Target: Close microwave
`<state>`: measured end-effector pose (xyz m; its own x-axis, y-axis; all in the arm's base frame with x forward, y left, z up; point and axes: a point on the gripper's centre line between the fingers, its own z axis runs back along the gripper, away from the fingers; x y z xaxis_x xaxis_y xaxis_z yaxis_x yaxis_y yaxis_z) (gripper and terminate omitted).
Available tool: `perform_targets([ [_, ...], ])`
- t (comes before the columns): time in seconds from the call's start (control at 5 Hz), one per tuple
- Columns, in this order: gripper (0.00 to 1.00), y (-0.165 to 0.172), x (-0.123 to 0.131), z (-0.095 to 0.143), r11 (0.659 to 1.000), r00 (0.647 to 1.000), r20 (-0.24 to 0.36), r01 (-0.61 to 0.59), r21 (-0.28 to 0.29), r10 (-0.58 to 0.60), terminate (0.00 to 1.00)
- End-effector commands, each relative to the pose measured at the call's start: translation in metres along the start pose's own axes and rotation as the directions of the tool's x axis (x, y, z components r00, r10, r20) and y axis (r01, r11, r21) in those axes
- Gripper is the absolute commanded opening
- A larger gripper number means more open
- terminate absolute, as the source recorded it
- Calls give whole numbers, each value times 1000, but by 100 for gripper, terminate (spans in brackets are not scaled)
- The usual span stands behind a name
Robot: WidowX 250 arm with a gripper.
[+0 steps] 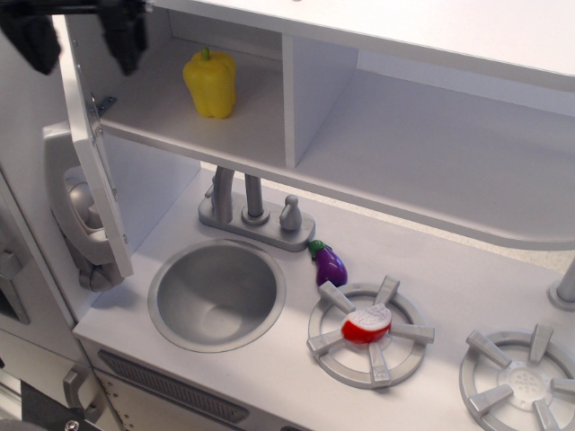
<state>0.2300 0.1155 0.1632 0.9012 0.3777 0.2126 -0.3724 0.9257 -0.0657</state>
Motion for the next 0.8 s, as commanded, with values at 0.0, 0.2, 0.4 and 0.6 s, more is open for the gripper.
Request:
perform_targets([
  [0.0, 100, 15, 5, -9, 999, 1000, 15, -20, 44, 19, 0],
  [0.2, 100, 9, 7, -21, 999, 999, -10, -34, 16, 34, 0],
  [0.4, 100, 6, 13, -31, 997, 998, -2, -67, 28, 67, 0],
  [0.6, 100, 0, 14, -44, 996, 997, -23, -72, 48, 73, 0],
])
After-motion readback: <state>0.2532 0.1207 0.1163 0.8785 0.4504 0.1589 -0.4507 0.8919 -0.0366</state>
